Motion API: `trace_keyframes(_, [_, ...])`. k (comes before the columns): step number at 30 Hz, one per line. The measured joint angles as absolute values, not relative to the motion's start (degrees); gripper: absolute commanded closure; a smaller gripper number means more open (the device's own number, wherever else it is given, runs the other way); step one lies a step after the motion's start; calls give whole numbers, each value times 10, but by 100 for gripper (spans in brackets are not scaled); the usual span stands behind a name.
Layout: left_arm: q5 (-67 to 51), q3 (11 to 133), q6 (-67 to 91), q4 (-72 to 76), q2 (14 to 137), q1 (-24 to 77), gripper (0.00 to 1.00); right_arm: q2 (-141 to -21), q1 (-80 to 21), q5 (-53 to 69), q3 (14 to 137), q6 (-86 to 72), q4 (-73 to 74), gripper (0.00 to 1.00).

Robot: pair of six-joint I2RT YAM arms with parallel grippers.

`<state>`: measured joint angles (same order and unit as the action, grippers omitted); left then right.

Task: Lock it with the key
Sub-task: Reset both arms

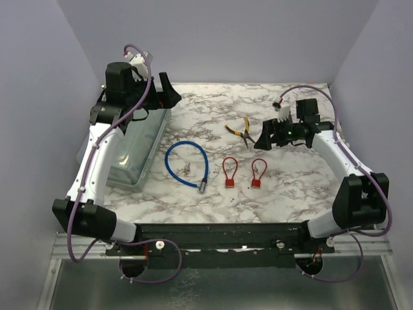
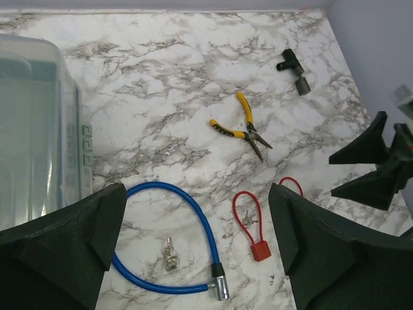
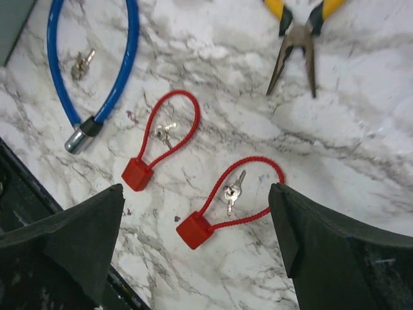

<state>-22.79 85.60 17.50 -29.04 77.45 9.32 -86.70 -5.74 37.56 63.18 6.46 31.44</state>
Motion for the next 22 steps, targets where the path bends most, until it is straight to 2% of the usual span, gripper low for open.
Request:
trace_keyframes(5, [-211,985,120,-399,859,78,1,-821,-41,359,685,65,314,0])
trace_keyframes(10, [-164,1066,84,-484,905,72,1,-787,45,360,733,58,309,0])
trace_keyframes(14, [-108,1071,76,-521,910,72,1,-771,108,361,741,48,296,0])
trace_keyframes(22, [-25,1040,59,-544,908,72,1,-732,109,386,710,12,268,0])
